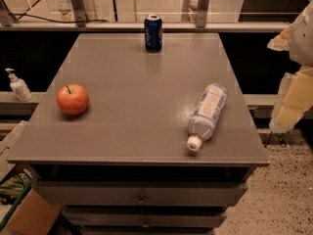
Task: Move pepsi can near blue plastic bottle
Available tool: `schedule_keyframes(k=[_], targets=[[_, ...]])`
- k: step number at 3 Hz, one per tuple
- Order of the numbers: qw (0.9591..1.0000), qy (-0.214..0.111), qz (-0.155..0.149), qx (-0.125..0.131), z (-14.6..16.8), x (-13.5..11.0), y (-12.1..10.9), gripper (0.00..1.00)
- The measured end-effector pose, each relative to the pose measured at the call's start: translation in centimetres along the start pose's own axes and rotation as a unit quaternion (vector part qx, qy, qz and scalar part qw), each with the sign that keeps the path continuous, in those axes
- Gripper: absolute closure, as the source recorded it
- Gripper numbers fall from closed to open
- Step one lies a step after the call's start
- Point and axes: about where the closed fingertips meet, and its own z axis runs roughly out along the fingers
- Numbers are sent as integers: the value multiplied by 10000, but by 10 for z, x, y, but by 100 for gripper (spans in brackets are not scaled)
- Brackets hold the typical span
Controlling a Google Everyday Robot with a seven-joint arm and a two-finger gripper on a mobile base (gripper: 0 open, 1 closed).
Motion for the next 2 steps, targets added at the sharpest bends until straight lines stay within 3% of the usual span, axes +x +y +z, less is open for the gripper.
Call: schedule_keyframes(k=[1, 2], targets=[[10000, -22, -15, 45, -1, -1, -1, 0], [9996, -264, -21, 134, 11, -9, -11, 0]])
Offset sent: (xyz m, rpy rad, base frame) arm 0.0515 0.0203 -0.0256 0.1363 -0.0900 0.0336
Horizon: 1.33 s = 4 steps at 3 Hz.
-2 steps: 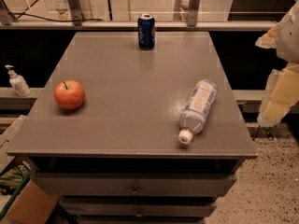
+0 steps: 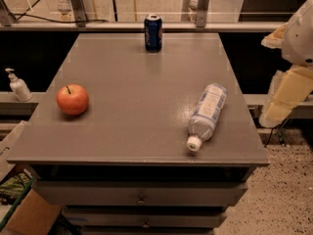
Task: Move pepsi can near blue plastic bottle
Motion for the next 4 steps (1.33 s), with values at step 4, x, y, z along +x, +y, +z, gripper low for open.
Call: schedule_keyframes(k=[4], targets=[[9790, -1235, 1606, 224, 137, -109, -154, 0]])
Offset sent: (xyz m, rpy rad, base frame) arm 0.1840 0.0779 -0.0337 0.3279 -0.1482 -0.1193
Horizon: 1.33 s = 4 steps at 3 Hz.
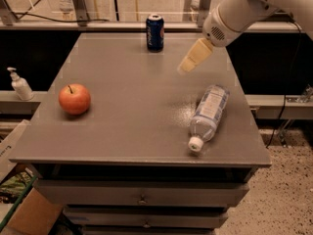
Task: Move pepsi can near blue plastic bottle
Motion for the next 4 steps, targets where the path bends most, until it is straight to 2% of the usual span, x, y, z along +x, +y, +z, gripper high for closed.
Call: schedule_keyframes(k=[1, 2, 3, 4], targets=[[9960, -434, 751, -235, 39, -15, -16, 0], [9960, -434, 751, -235, 39, -15, -16, 0], [9949, -641, 779, -42, 47, -16, -25, 0], [9892, -1196, 777, 347, 64, -25, -51, 0]])
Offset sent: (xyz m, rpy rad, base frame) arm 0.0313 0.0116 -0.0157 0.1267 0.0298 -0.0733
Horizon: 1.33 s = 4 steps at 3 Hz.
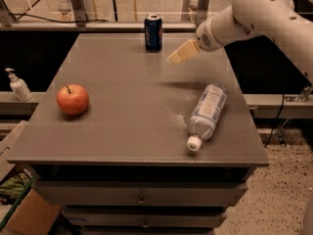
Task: Move pepsi can near blue plastic bottle
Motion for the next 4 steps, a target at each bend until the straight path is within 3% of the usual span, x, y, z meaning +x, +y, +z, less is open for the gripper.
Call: schedule_keyframes(k=[1, 2, 3, 4], targets=[[9974, -631, 57, 339, 18, -13, -27, 0], [9930, -1051, 193, 497, 40, -28, -51, 0], [9905, -1261, 256, 481, 68, -52, -67, 0], [9913, -1246, 214, 372, 89, -75, -69, 0]])
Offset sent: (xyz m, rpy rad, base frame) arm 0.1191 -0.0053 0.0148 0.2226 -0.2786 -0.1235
